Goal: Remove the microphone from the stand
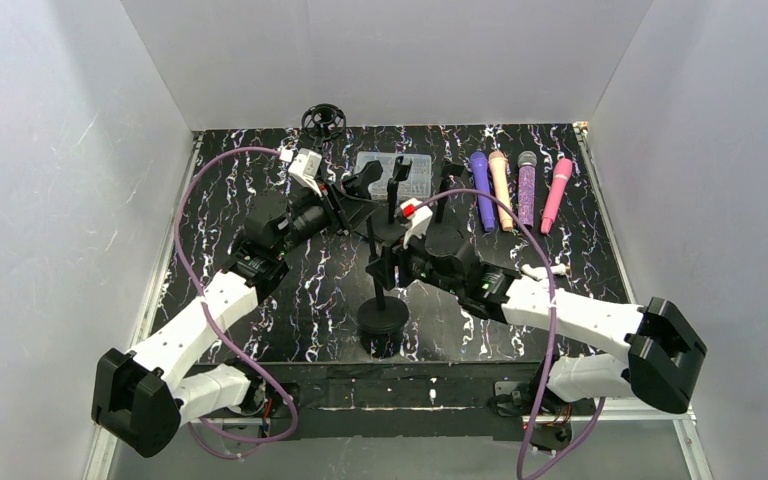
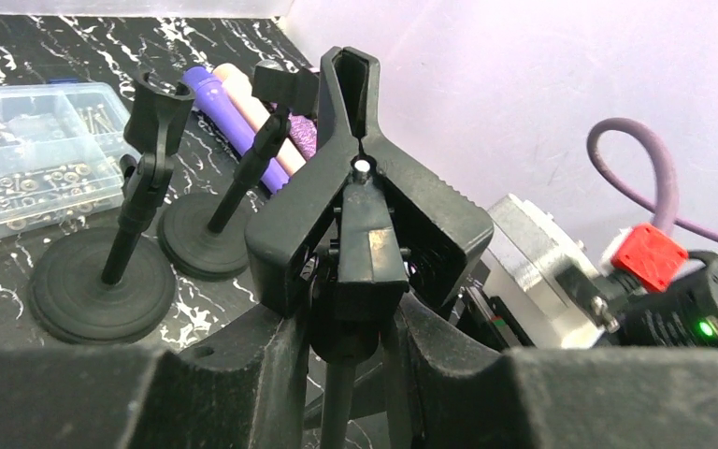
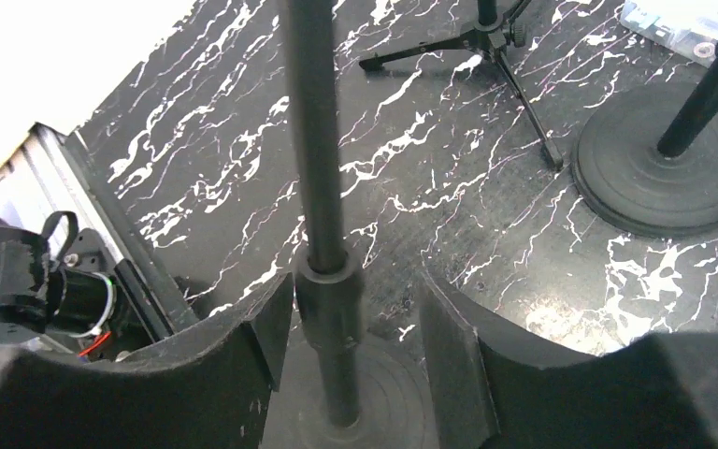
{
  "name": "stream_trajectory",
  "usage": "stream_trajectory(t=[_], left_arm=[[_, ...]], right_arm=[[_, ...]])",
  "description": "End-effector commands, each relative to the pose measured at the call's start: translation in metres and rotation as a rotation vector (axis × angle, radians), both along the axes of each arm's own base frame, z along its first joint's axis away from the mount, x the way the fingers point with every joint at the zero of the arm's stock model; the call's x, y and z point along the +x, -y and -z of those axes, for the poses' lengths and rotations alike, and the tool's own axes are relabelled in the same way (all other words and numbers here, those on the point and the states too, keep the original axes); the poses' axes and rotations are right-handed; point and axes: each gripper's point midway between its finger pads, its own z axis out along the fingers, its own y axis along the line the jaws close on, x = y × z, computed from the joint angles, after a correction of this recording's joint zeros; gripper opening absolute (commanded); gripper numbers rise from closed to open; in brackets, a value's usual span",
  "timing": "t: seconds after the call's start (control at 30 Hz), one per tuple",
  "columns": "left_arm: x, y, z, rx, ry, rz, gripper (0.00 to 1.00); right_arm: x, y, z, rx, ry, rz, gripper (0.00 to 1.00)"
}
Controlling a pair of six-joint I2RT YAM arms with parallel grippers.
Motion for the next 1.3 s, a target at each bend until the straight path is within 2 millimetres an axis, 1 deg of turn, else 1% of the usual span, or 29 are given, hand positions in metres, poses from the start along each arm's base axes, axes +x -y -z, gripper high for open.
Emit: stream_trajectory(t=[0.0, 0.23, 0.37, 0.47, 0.53, 0.6, 0.63, 0.67, 0.7, 0.73, 0.83, 0.87, 0.9, 0.93, 1.03, 1.13, 1.27], left_arm=[[-0.003, -0.007, -0.048, -0.05, 0.095, -0.059, 0.0], [-0.001, -0.012, -0.044, -0.031, 0.088, -0.103, 0.0], [-0.001, -0.015, -0.045, -0.025, 0.09, -0.117, 0.0], [-0.003, -0.013, -0.044, -0.014, 0.083, -0.105, 0.0], [-0.005, -0.012, -0.041, -0.008, 0.077, -0.093, 0.0], [-0.008, -0.01, -0.04, 0.0, 0.079, -0.073, 0.0], [-0.01, -0.009, -0.039, 0.004, 0.08, -0.06, 0.0], [-0.011, -0.008, -0.039, 0.013, 0.08, -0.048, 0.01], [-0.012, -0.007, -0.036, 0.027, 0.07, -0.039, 0.14], [-0.014, -0.008, -0.034, 0.038, 0.063, -0.034, 0.29], [-0.02, -0.01, -0.029, 0.063, 0.056, -0.022, 0.59], [-0.023, -0.011, -0.026, 0.067, 0.054, -0.018, 0.74], [-0.027, -0.012, -0.027, 0.067, 0.058, -0.008, 0.8], [-0.031, -0.012, -0.023, 0.072, 0.056, 0.003, 0.85], [-0.045, -0.014, -0.018, 0.077, 0.058, 0.039, 0.92], [-0.057, -0.019, -0.01, 0.084, 0.064, 0.057, 0.94], [-0.067, -0.024, 0.006, 0.088, 0.043, 0.062, 0.93]], right_arm=[[0.01, -0.013, -0.018, -0.008, 0.044, 0.13, 0.58], [0.009, -0.024, -0.018, 0.005, 0.033, 0.139, 0.55], [0.012, -0.025, -0.015, -0.004, 0.021, 0.155, 0.47], [0.014, -0.023, -0.015, -0.002, 0.021, 0.176, 0.37], [0.015, -0.022, -0.018, 0.001, 0.02, 0.181, 0.24], [0.014, -0.022, -0.021, 0.004, 0.017, 0.182, 0.06], [0.014, -0.021, -0.022, 0.005, 0.017, 0.186, 0.01], [0.015, -0.02, -0.024, 0.007, 0.017, 0.192, 0.01], [0.015, -0.019, -0.027, 0.011, 0.016, 0.197, 0.01], [0.015, -0.018, -0.03, 0.014, 0.019, 0.201, 0.01], [0.016, -0.012, -0.04, 0.022, 0.031, 0.216, 0.01], [0.016, -0.01, -0.042, 0.019, 0.034, 0.222, 0.01], [0.016, -0.008, -0.045, 0.016, 0.04, 0.225, 0.01], [0.016, -0.007, -0.048, 0.017, 0.044, 0.228, 0.01], [0.017, -0.004, -0.059, 0.024, 0.057, 0.234, 0.01], [0.019, 0.0, -0.07, 0.029, 0.069, 0.248, 0.01], [0.023, 0.003, -0.09, 0.045, 0.091, 0.266, 0.01]])
